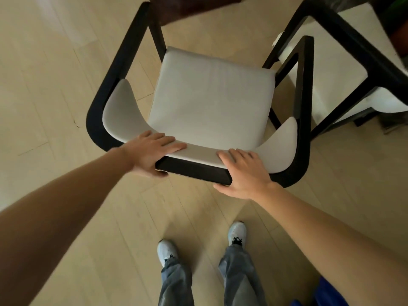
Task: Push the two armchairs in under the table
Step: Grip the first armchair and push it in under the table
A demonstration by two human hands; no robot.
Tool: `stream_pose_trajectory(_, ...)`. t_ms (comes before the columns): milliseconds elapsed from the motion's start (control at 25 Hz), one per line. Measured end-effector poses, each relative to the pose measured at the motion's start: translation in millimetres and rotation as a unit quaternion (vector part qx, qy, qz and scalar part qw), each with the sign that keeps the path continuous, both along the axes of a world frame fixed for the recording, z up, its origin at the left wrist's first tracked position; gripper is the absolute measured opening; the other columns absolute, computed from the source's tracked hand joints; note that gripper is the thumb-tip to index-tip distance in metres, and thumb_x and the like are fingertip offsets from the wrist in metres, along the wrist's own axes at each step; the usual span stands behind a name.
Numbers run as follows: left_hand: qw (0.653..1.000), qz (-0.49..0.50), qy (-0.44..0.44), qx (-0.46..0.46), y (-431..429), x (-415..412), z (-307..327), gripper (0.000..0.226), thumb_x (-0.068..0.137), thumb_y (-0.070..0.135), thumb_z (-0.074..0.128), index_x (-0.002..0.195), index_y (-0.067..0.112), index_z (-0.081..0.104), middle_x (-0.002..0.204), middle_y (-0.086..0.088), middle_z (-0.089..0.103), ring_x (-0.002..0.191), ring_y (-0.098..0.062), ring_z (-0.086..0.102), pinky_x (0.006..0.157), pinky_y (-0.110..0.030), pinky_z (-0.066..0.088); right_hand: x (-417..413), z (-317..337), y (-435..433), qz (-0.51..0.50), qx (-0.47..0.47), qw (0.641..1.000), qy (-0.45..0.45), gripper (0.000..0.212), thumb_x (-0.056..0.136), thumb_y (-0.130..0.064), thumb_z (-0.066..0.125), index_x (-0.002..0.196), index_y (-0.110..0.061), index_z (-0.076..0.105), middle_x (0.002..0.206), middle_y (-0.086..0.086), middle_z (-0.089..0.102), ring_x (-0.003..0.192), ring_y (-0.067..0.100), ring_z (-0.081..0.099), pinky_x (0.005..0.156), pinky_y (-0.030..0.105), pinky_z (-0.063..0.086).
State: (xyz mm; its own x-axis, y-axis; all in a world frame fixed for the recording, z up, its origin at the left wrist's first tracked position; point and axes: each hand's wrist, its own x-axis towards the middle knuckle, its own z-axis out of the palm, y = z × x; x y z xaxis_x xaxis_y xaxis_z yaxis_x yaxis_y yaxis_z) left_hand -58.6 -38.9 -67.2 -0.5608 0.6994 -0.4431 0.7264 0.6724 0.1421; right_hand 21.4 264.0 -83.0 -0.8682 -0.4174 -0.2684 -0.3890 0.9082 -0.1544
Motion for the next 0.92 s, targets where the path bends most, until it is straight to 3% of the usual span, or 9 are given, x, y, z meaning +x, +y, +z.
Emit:
stream_pose_trajectory(120, 0.998, -0.052, -0.034, 0.032, -6, -20, -6, 0.097, 0.074, 0.074, 0.051, 0.152, 0.034, 0.010, 0.147, -0.003, 0.042, 0.126, -0.025, 0.045, 0.107, -0.045, 0.035, -1, -4, 3, 0.001, -0.010, 1.000, 0.011, 0.083, 0.077, -0.080, 0.044, 0.133, -0.019, 0.042, 0.116, 0.008, 0.062, 0.106, 0.032, 0.058, 0.094, 0.047, 0.044)
stream_pose_trajectory(240, 0.995, -0.071, -0.004, 0.068, -8, -18, -14, 0.095, 0.075, 0.073, 0.051, 0.152, 0.029, 0.018, 0.140, -0.005, 0.049, 0.118, -0.028, 0.052, 0.102, -0.047, 0.042, 0, -7, 3, 0.002, -0.018, 1.000, 0.019, 0.083, 0.078, -0.078, 0.046, 0.132, -0.016, 0.046, 0.116, 0.009, 0.062, 0.107, 0.032, 0.058, 0.094, 0.047, 0.044)
stream_pose_trajectory(640, 0.993, -0.069, 0.013, 0.092, -7, -12, -16, 0.093, 0.076, 0.073, 0.051, 0.151, 0.025, 0.025, 0.137, -0.005, 0.053, 0.117, -0.028, 0.055, 0.101, -0.045, 0.042, -1, -4, 4, 0.012, 0.008, 1.000, 0.009, 0.084, 0.079, -0.076, 0.045, 0.138, -0.016, 0.041, 0.122, 0.009, 0.060, 0.112, 0.032, 0.057, 0.097, 0.047, 0.043)
stream_pose_trajectory(920, 0.991, -0.058, 0.034, 0.117, -2, -4, -13, 0.089, 0.077, 0.076, 0.049, 0.147, 0.023, 0.033, 0.128, -0.002, 0.060, 0.101, -0.025, 0.061, 0.089, -0.043, 0.050, 1, -4, 6, 0.026, 0.020, 0.999, 0.009, 0.084, 0.080, -0.077, 0.042, 0.139, -0.017, 0.038, 0.125, 0.010, 0.059, 0.113, 0.031, 0.056, 0.098, 0.047, 0.044)
